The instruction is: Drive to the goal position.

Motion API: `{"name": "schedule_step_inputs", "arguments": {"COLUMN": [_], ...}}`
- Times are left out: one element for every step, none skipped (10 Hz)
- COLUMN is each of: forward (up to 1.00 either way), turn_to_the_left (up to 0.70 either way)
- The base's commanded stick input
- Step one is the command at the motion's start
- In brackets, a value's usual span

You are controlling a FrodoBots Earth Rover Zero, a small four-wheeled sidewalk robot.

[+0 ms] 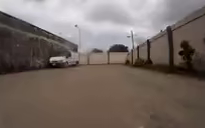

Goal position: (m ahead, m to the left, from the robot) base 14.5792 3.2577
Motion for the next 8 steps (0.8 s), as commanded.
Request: {"name": "schedule_step_inputs", "arguments": {"forward": [1.0,1.0,1.0,1.0,1.0,1.0,1.0,1.0], "turn_to_the_left": [0.0,0.0,0.0,0.0,0.0,0.0,0.0,0.0]}}
